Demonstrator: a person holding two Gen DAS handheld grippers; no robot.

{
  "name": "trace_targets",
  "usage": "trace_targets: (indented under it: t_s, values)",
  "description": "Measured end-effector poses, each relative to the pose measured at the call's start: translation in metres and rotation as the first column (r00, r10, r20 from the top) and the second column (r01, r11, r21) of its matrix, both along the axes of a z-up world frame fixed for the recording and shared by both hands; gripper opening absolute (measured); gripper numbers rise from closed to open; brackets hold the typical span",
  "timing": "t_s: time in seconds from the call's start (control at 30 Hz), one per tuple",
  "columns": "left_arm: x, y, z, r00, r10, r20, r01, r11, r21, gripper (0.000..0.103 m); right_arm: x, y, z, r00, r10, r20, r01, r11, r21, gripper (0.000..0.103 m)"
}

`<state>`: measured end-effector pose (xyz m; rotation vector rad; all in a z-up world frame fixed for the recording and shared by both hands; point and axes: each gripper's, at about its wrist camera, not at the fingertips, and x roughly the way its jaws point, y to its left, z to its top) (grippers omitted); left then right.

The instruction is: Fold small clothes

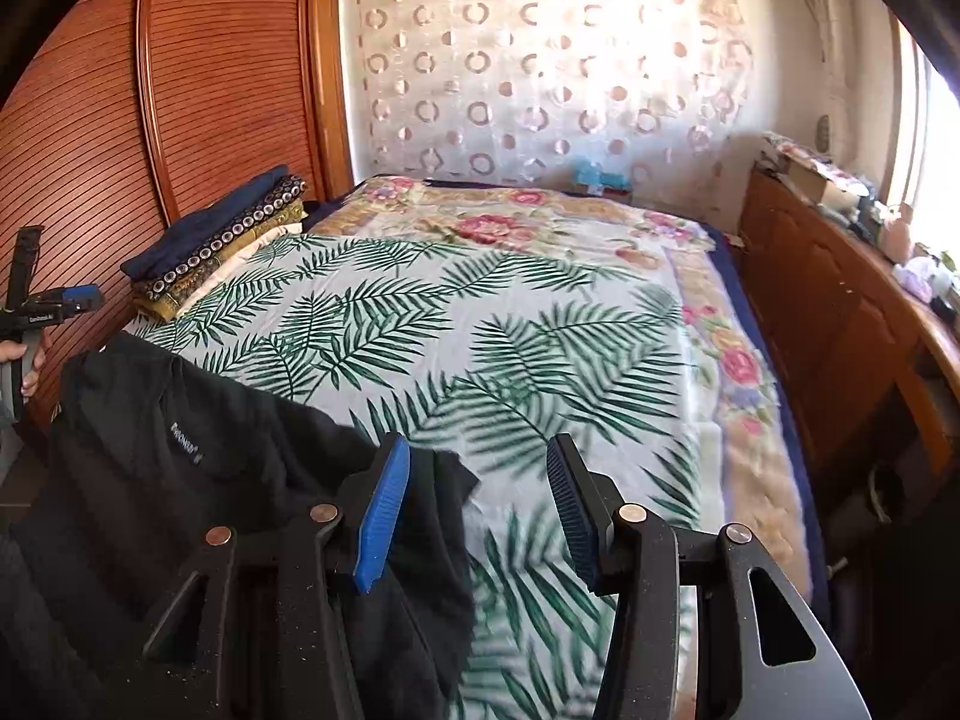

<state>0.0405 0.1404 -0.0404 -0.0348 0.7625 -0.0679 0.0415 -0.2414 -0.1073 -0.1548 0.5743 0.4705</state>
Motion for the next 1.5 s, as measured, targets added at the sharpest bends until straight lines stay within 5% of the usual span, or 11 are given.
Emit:
trace_targets:
  t_s: [0.53, 0.63, 1.0, 1.03, 1.13, 1.23, 1.33, 1.4, 1.5]
  values:
    - [0.003, -0.008, -0.052, 0.992, -0.013, -0.128, 0.010, 1.000, -0.021, 0.084, 0.048, 0.037, -0.043, 0.993, 0.044, -0.112, -0.049, 0.998, -0.048, 0.050]
    - [0.003, -0.009, -0.055, 0.990, -0.016, -0.139, 0.013, 1.000, -0.021, 0.084, 0.056, 0.042, -0.052, 0.992, 0.021, -0.121, -0.030, 0.997, -0.067, 0.061]
    - [0.004, -0.013, -0.058, 0.991, -0.011, -0.136, 0.011, 1.000, 0.000, 0.086, 0.061, 0.037, -0.063, 0.988, 0.011, -0.155, -0.017, 0.999, -0.036, 0.067]
    - [0.004, -0.013, -0.057, 0.991, -0.010, -0.136, 0.009, 1.000, -0.009, 0.083, 0.061, 0.037, -0.063, 0.988, 0.011, -0.154, -0.017, 0.999, -0.038, 0.067]
    - [0.002, -0.016, -0.051, 0.988, -0.075, -0.133, 0.069, 0.996, -0.048, 0.052, 0.058, 0.039, -0.063, 0.987, 0.022, -0.160, -0.032, 0.998, -0.056, 0.066]
    - [0.002, -0.021, -0.046, 0.985, -0.102, -0.138, 0.099, 0.995, -0.032, 0.043, 0.053, 0.040, -0.063, 0.985, 0.044, -0.169, -0.056, 0.996, -0.064, 0.064]
    - [0.006, -0.023, -0.048, 0.981, -0.109, -0.161, 0.107, 0.994, -0.022, 0.040, 0.049, 0.042, -0.062, 0.983, 0.071, -0.172, -0.081, 0.995, -0.054, 0.046]
    - [0.006, -0.023, -0.048, 0.978, -0.134, -0.163, 0.126, 0.990, -0.058, 0.023, 0.047, 0.044, -0.061, 0.979, 0.096, -0.177, -0.105, 0.994, -0.043, 0.028]
    - [-0.004, -0.030, -0.038, 0.982, -0.141, -0.125, 0.136, 0.990, -0.047, 0.015, 0.036, 0.045, -0.057, 0.978, 0.125, -0.167, -0.131, 0.991, -0.024, 0.019]
